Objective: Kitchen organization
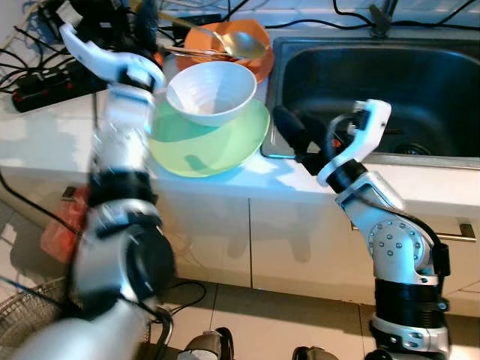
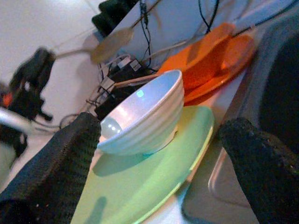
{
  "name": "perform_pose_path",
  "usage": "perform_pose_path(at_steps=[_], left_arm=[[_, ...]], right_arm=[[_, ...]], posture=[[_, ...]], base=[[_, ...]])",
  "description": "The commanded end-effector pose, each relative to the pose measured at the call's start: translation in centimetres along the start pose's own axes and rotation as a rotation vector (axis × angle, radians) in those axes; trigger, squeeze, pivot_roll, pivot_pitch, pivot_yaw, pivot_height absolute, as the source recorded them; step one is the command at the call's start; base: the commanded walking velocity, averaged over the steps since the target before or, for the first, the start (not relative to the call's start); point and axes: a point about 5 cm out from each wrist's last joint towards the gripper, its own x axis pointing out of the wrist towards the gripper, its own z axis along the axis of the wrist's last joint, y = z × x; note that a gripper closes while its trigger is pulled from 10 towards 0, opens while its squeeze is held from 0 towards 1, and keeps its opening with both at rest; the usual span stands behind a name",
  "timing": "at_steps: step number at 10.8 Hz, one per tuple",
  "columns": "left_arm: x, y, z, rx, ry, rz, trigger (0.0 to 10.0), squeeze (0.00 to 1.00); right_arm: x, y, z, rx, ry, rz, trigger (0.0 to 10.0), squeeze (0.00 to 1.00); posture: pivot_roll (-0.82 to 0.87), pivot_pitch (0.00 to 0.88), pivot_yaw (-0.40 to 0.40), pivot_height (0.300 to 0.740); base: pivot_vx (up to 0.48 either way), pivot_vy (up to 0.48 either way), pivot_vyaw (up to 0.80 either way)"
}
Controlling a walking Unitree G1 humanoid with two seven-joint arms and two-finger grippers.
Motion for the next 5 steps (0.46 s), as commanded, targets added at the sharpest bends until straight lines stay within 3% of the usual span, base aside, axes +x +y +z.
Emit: perform_pose_path(at_steps=[1, 3, 5], left_arm=[[0.0, -0.5, -0.1, 0.009, 0.01, -0.025, 0.0, 0.0], [-0.9, -0.6, -2.1, -0.016, 0.061, -0.029, 0.0, 0.0], [-1.6, -1.0, -4.0, -0.036, 0.103, -0.035, 0.0, 0.0]], right_arm=[[0.3, 0.3, 0.3, 0.032, -0.004, 0.01, 10.0, 0.0], [0.9, 0.5, 1.1, 0.129, -0.038, 0.009, 10.0, 0.0], [1.1, 0.8, 1.4, 0.166, -0.05, 0.02, 10.0, 0.0]], posture=[[-0.03, 0.099, 0.104, 0.74], [-0.03, 0.087, 0.105, 0.74], [-0.03, 0.08, 0.107, 0.74]], base=[[0.0, 0.0, 0.0], [0.0, 0.0, 0.0], [0.0, 0.0, 0.0]])
